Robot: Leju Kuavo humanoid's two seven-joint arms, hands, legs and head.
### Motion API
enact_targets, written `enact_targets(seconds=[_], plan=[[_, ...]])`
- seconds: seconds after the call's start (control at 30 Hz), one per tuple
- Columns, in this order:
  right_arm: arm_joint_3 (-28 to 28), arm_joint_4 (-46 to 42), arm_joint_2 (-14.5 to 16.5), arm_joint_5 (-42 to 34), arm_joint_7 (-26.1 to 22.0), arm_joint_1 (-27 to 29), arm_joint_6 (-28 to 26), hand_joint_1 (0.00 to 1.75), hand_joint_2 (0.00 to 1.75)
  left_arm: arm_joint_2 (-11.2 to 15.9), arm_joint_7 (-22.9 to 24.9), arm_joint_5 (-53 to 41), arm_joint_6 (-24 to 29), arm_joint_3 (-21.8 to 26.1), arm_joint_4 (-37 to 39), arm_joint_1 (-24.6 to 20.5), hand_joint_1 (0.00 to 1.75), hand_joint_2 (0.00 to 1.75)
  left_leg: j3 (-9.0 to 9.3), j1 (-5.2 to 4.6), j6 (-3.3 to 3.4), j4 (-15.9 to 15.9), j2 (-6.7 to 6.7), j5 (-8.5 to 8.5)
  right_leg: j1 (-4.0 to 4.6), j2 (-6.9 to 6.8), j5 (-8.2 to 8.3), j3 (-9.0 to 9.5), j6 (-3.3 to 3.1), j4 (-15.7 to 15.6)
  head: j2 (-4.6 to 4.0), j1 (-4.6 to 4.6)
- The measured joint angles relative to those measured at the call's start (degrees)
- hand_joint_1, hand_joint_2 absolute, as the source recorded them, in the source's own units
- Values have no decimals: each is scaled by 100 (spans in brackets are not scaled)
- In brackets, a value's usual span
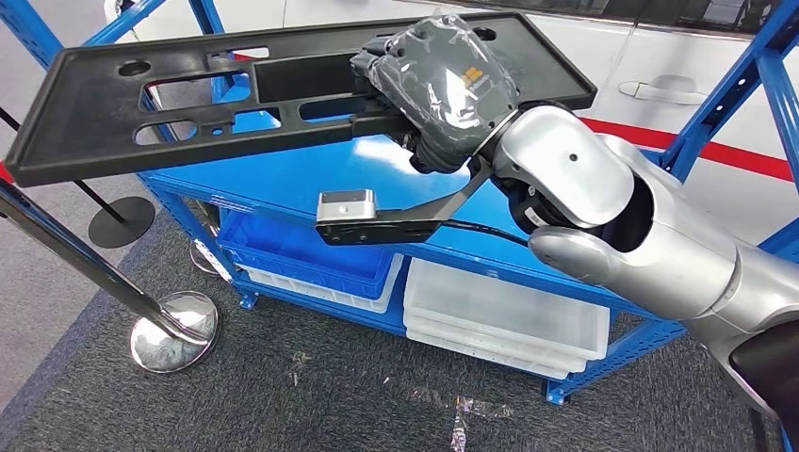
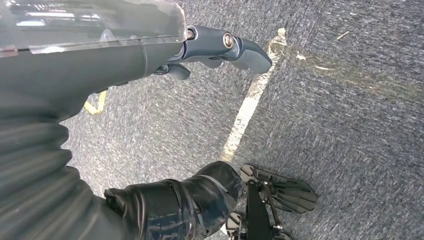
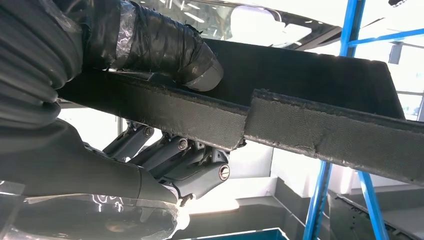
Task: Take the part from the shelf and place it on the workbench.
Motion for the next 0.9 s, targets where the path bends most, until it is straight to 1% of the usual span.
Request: enact_targets(seconds=[0.9], plan=[[0,-19,-61,-20,-5,40,-50,175,175,7,-13,-43,-2,0,1,0,0,175,1,0,0,0,0,0,0,0,0,0,0,0,1,0]])
